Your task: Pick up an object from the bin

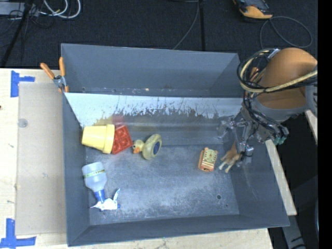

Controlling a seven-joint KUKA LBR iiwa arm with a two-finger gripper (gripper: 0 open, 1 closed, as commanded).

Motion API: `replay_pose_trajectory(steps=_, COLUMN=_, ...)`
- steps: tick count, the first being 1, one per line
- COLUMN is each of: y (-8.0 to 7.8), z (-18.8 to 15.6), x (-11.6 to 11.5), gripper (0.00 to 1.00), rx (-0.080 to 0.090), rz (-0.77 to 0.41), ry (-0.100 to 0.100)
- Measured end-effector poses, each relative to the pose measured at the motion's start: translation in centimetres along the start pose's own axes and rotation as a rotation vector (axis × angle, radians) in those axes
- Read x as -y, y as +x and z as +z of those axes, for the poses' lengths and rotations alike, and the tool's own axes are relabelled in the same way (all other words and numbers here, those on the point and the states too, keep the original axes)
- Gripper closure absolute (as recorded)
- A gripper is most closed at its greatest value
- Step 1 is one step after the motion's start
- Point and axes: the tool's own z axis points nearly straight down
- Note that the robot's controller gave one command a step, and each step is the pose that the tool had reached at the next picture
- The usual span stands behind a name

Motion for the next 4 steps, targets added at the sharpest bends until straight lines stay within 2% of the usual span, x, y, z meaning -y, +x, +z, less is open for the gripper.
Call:
replay_pose_trajectory(steps=1, y=0.5, z=0.9, x=-0.1, gripper=0.0, rx=0.003, rz=0.301, ry=0.001)
replay_pose_trajectory(steps=2, y=0.0, z=5.4, x=0.4, gripper=0.0, rx=0.001, rz=0.331, ry=0.0)
replay_pose_trajectory(steps=3, y=1.1, z=7.8, x=0.1, gripper=1.0, rx=0.012, rz=0.353, ry=0.006)
replay_pose_trajectory(steps=4, y=1.1, z=7.9, x=0.1, gripper=1.0, rx=0.011, rz=0.353, ry=0.007)
